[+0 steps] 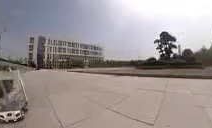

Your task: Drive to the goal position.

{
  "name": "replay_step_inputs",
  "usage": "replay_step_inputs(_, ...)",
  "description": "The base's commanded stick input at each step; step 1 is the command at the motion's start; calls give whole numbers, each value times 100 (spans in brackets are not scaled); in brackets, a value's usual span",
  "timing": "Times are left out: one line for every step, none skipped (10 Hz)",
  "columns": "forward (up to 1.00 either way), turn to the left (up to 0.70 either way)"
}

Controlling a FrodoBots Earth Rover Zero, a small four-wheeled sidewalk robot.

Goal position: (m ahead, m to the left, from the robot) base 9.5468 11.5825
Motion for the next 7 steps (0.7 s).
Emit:
replay_step_inputs(70, 0)
replay_step_inputs(70, 0)
replay_step_inputs(70, 0)
replay_step_inputs(70, 0)
replay_step_inputs(70, 0)
replay_step_inputs(70, 0)
replay_step_inputs(70, 0)
